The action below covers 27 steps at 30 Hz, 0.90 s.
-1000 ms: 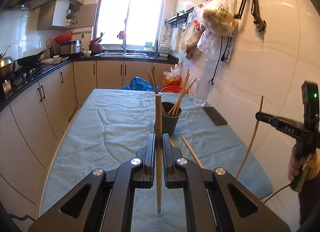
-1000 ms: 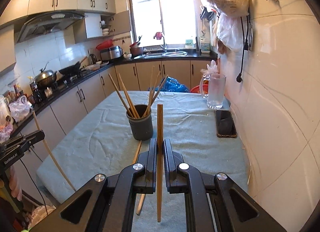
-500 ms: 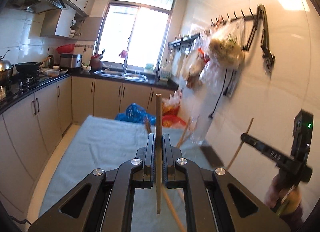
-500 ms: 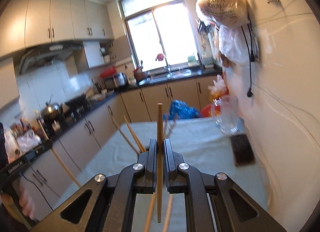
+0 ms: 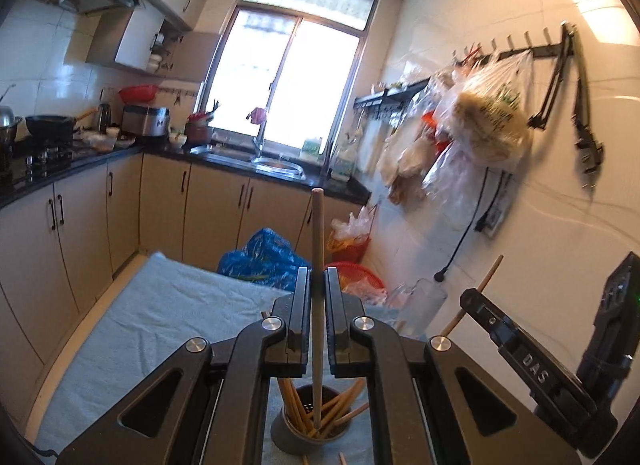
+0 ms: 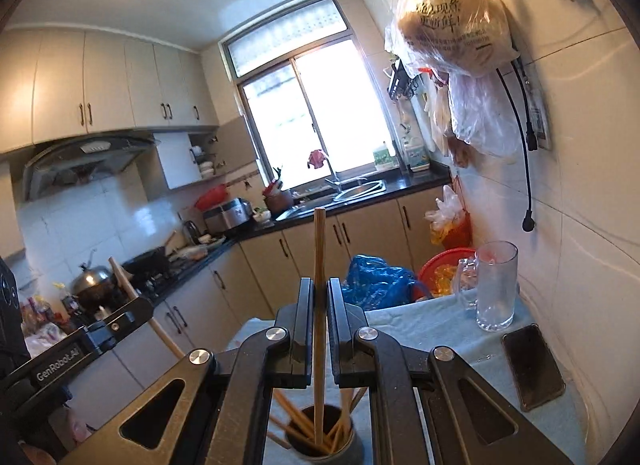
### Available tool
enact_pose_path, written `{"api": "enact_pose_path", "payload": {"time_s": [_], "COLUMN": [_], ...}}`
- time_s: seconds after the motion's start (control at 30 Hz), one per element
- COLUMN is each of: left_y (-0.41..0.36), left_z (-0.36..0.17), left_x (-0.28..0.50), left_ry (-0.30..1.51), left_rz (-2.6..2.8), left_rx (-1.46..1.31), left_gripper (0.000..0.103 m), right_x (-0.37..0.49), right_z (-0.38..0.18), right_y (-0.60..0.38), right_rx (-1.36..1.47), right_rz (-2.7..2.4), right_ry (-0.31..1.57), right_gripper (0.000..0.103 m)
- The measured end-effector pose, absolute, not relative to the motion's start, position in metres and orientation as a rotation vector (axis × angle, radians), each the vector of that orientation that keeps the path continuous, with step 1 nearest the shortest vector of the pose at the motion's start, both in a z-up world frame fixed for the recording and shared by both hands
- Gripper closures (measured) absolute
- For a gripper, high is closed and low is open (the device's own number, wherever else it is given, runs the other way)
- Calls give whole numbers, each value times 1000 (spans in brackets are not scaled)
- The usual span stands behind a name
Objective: Organize utensils
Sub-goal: 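Lift both chopsticks upright, lower them into the grey holder, open both tools, then return both tools to the table and pinch one chopstick each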
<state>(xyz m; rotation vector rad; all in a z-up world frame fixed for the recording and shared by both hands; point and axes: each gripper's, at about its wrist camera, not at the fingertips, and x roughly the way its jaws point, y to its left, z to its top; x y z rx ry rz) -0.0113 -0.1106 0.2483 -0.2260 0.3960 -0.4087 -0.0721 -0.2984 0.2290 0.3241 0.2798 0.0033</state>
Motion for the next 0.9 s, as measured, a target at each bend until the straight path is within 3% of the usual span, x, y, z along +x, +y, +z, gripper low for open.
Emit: {"api": "enact_pose_path", "payload": {"time_s": [0.37, 0.4, 0.47, 0.5, 0.57, 0.6, 0.9], "left_y": [-122, -122, -120, -119, -112, -109, -72], "left_z": [211, 212, 216, 219, 226, 229, 253], "left_x": [12, 10, 3, -1, -12, -16, -85], "left_ry": [486, 483, 472, 465, 443, 440, 389], "left_rz": [-370, -373, -364, -358, -351, -352, -353], "left_rx": [-171, -166, -164, -169, -186, -187, -194], "left_gripper": [96, 93, 78, 67, 63, 62, 54], "right_x": [-43, -41, -40, -40, -41, -44, -89], "right_z": [172, 169, 166, 165, 165, 166, 207], "right_y": [-302, -304, -306, -306, -308, -310, -310], "right_rx": [349, 355, 366, 373, 388, 394, 327], "right_rz": [22, 23, 17, 21, 26, 23, 15], "right_ry": [459, 469, 476, 483, 491, 488, 462], "right_gripper": [95, 95, 95, 92, 67, 61, 56]}}
